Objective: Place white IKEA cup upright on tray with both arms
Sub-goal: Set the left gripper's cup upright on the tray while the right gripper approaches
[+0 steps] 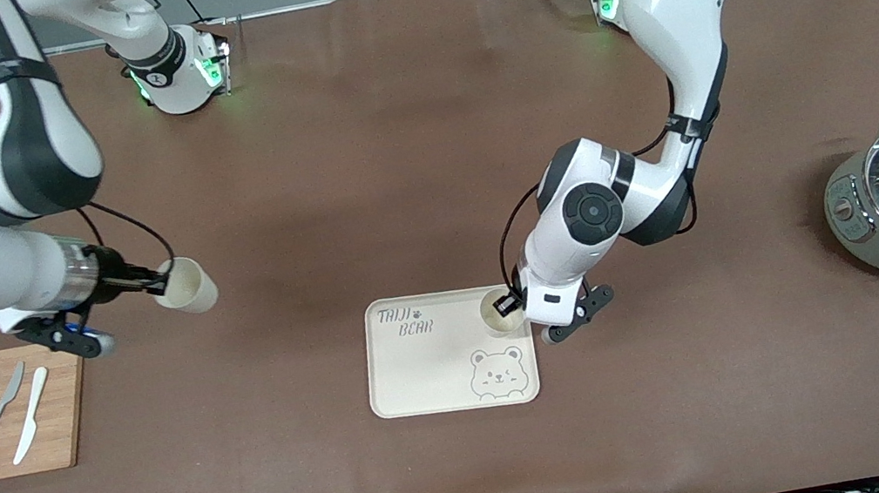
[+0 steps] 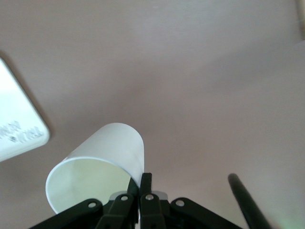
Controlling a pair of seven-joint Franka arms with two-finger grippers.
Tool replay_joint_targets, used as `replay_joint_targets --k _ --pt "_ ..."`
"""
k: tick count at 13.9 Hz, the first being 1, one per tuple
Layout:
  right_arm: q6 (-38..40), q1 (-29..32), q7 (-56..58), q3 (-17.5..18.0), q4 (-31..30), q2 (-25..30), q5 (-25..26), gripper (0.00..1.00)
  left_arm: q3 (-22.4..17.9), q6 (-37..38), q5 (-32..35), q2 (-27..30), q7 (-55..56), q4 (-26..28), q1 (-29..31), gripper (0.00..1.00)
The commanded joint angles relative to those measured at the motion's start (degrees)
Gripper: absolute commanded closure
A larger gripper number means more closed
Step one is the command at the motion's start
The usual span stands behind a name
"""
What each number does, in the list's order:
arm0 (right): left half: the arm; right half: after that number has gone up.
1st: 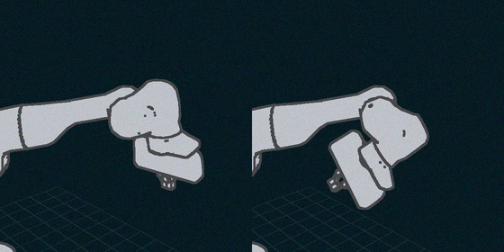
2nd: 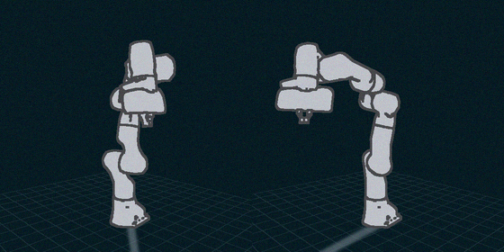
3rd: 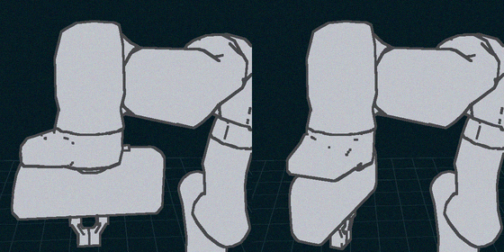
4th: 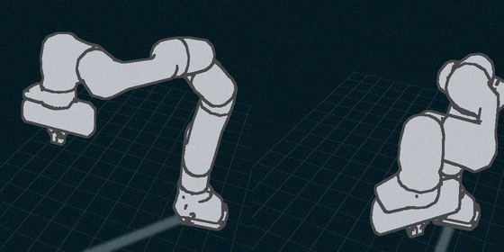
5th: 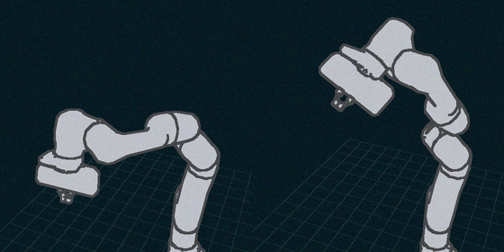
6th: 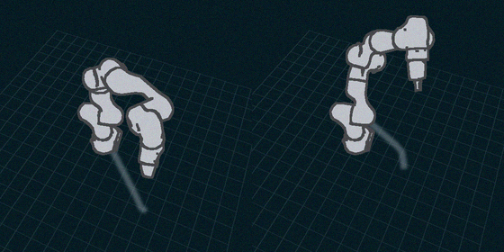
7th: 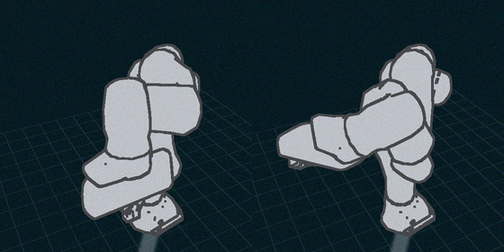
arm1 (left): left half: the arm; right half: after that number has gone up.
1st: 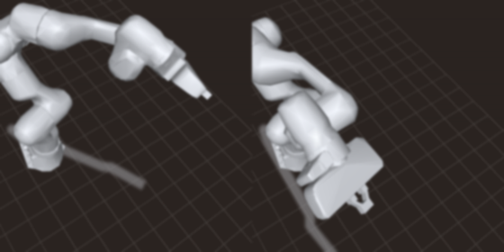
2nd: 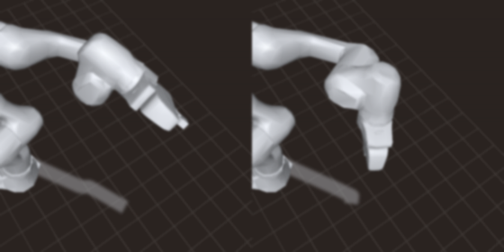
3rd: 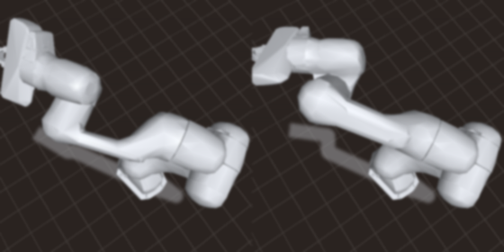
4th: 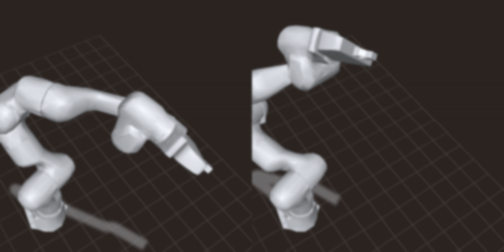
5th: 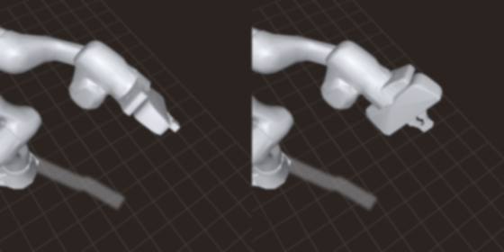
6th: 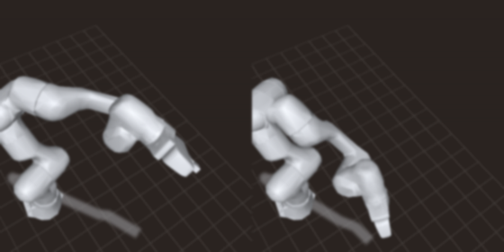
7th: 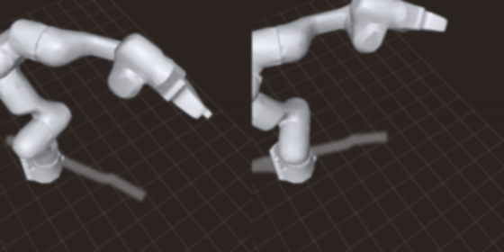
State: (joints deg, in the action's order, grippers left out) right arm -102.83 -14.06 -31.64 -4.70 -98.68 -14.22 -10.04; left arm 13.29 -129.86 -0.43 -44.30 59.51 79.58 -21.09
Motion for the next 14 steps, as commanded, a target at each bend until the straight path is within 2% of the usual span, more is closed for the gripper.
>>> replay_joint_targets --k 1,2,3,4,5,6,10,14 --pt "-5.9 -6.0 -9.5 -0.7 2.2 -5.5 -5.0 1.0 -0.7 0.9 3.4 -1.3 1.2 -1.3 -0.6 1.0" --pt "-8.2 -8.3 -13.7 -0.7 2.3 -6.7 -5.5 1.0 -0.7 0.9 3.3 -1.5 1.3 -1.4 -0.5 0.95" --pt "-10.3 -10.5 -17.5 -0.7 3.2 -8.2 -5.8 1.0 -0.6 0.9 3.4 -1.1 1.0 -1.3 0.5 0.69" --pt "-11.8 -12.6 -21.8 -0.7 5.4 -10.5 -5.8 1.0 -0.5 1.0 3.4 -1.0 1.0 -1.3 1.5 0.52" --pt "-12.1 -14.1 -26.2 -0.7 8.2 -12.9 -5.8 1.0 -0.5 1.0 3.0 -1.0 1.0 -1.3 1.1 0.22" --pt "-12.3 -15.0 -29.6 -0.6 10.8 -15.4 -5.9 1.0 -0.6 1.0 3.5 -0.9 0.8 -1.2 1.2 0.0" --pt "-17.0 -18.3 -38.4 -0.4 16.4 -22.9 -7.7 1.0 -0.6 1.5 3.6 0.9 0.9 -1.4 2.0 0.0" --pt "-23.9 -19.9 -39.2 -0.5 16.5 -26.6 -9.3 1.0 -0.6 9.5 5.8 6.6 0.6 -1.4 5.3 0.0"
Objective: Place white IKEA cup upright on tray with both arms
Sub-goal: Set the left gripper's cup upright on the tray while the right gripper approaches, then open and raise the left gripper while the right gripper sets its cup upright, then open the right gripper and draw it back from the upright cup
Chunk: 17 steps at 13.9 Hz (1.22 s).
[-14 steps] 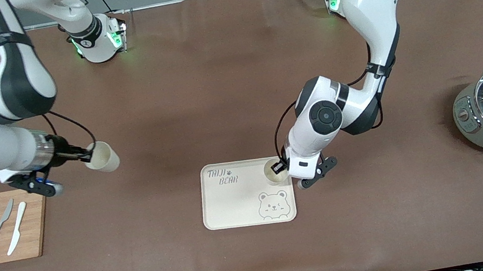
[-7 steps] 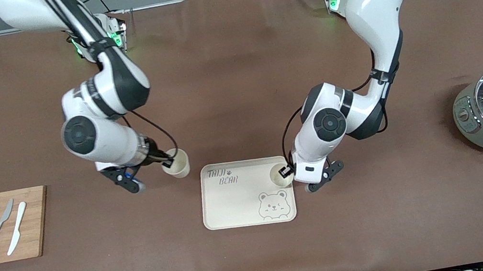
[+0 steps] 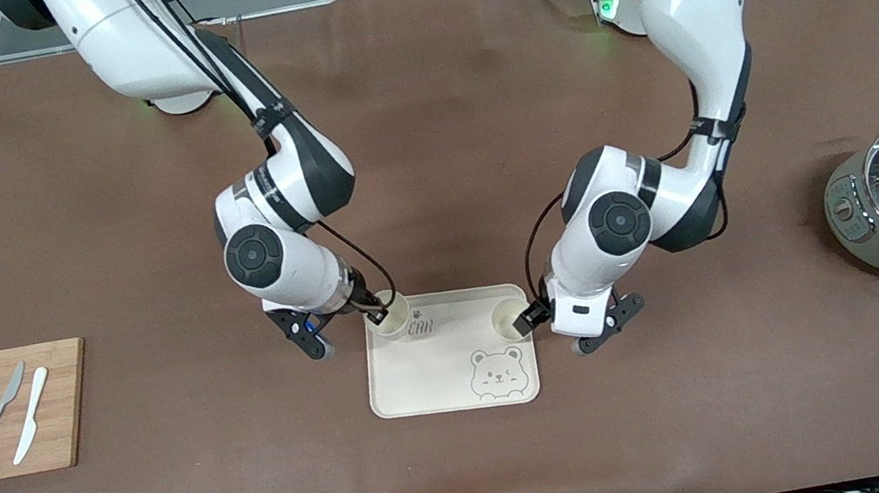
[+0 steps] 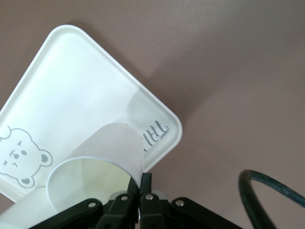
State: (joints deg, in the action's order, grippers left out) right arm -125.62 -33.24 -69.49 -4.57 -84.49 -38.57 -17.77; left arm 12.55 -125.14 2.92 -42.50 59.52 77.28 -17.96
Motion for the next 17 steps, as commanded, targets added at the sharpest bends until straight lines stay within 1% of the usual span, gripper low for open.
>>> replay_joint_targets --k 1,5,7,8,10,12,13,15,17 --pt "-1.3 -0.6 -1.7 -0.6 2.3 -2.6 -1.6 1.0 0.1 6.7 2.6 6.4 -0.4 0.9 2.9 0.0" --pt "-1.6 -0.3 -1.7 -0.7 2.2 -4.8 -1.4 1.0 0.1 13.4 2.6 11.8 -7.7 0.9 8.5 0.0" --pt "-4.4 -0.5 -1.8 -0.7 2.1 -6.2 -1.6 1.0 0.1 16.4 2.6 14.4 -8.4 0.8 10.7 0.0" --pt "-5.7 -0.6 -1.7 -0.7 2.1 -6.3 -1.6 0.85 0.2 17.7 2.6 15.7 -8.5 0.9 12.1 0.0" --pt "-5.2 -0.4 -1.4 -0.7 2.2 -6.0 -1.5 0.0 0.0 21.1 2.6 18.0 -8.6 0.9 13.6 0.0" --pt "-3.5 -0.8 -1.1 -0.9 2.5 -4.8 -0.4 0.0 0.2 23.1 2.6 19.9 -8.8 0.9 16.5 0.0" --pt "0.2 -0.5 -1.1 -1.0 3.8 -4.2 -0.4 0.0 0.3 23.3 2.7 20.3 -8.8 0.7 17.9 0.0" --pt "10.8 0.6 -1.0 -1.1 9.3 -3.6 -0.7 0.0 0.2 23.4 2.6 21.3 -11.7 0.8 19.0 0.0" --pt "19.7 2.0 -1.1 -1.2 13.8 -3.3 -1.1 0.0 0.1 25.0 2.7 21.8 -14.9 0.6 20.0 0.0"
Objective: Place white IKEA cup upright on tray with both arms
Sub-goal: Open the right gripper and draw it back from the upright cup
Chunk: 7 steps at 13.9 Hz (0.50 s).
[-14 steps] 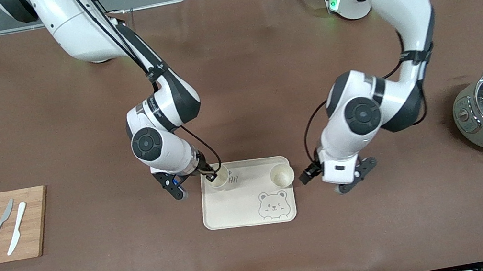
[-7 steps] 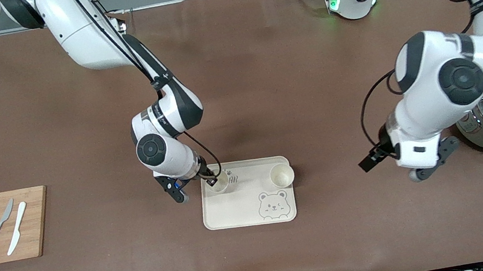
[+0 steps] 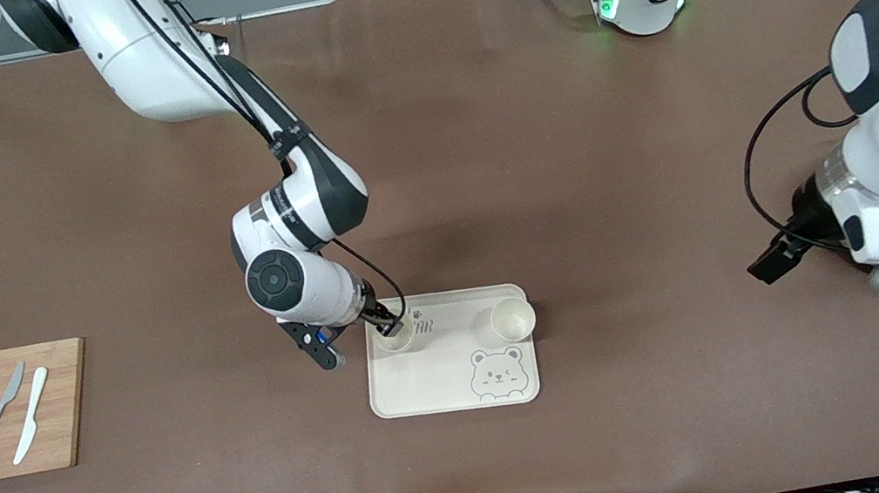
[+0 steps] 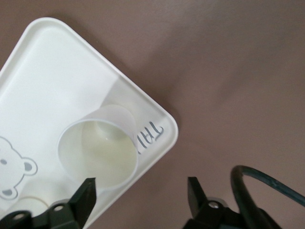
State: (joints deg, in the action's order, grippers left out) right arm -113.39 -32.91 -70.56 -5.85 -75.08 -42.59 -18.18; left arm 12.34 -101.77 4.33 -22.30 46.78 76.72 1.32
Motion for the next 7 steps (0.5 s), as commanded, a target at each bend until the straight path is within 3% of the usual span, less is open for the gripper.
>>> replay_joint_targets --k 1,4,6,7 --pt "11.7 2.8 0.0 0.1 6.9 1.9 -0.7 0.0 0.4 2.5 1.3 2.5 -4.1 1.2 1.9 0.0" --pt "23.1 6.1 0.2 0.1 10.9 3.7 -0.4 0.0 0.2 7.4 3.3 4.8 -13.0 1.5 3.1 0.0" --pt "27.1 9.6 0.7 0.1 10.8 8.8 0.3 0.0 0.3 10.4 4.2 6.3 -17.3 1.4 3.7 0.0" --pt "28.0 10.7 2.0 0.1 10.5 10.8 3.0 0.0 0.3 11.5 4.3 6.7 -19.1 1.3 4.4 0.0"
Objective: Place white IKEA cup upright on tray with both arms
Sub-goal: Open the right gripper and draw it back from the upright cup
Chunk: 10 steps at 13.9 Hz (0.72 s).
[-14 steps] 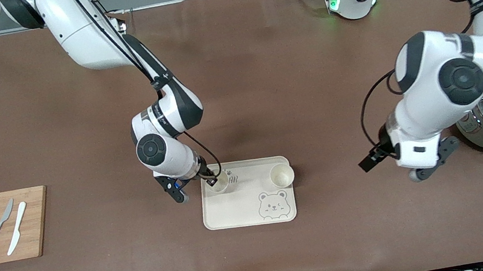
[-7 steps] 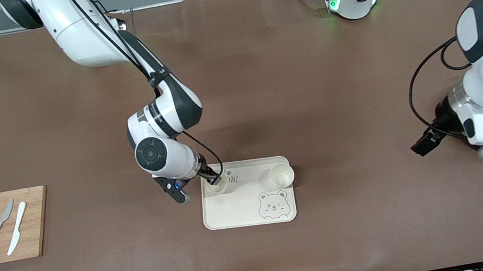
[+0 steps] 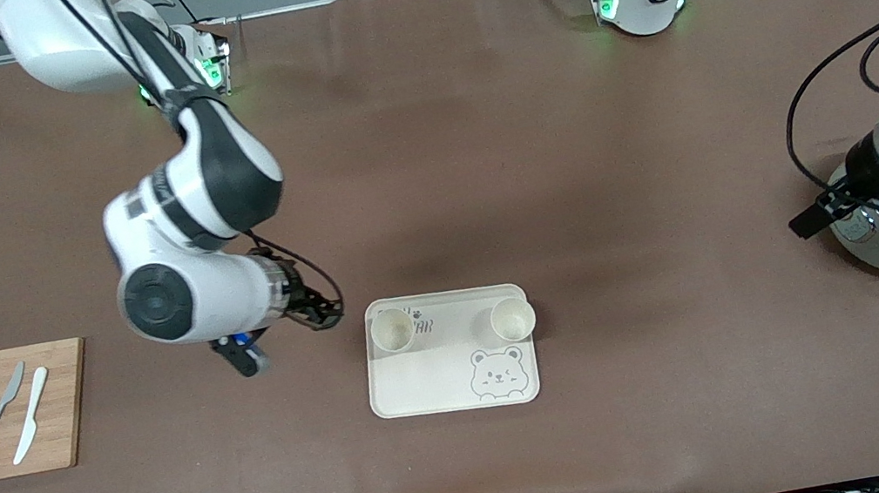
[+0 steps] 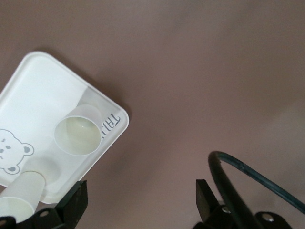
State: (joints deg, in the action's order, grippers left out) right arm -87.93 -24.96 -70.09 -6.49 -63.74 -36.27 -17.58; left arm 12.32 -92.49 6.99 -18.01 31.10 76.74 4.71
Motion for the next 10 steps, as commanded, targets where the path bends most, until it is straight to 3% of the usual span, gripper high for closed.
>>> replay_joint_targets --k 1,3,10 --pt "4.8 3.1 4.4 0.7 -1.1 6.3 6.5 0.0 0.2 2.8 1.6 3.0 -5.2 1.3 1.3 0.0" --pt "5.9 3.4 9.5 0.6 -1.5 8.3 11.6 0.0 0.6 3.6 1.8 4.0 -12.1 1.2 3.9 0.0" --pt "5.8 16.9 44.4 0.6 -14.2 21.4 14.8 0.0 0.5 5.0 0.7 4.1 -16.1 1.0 4.1 0.0"
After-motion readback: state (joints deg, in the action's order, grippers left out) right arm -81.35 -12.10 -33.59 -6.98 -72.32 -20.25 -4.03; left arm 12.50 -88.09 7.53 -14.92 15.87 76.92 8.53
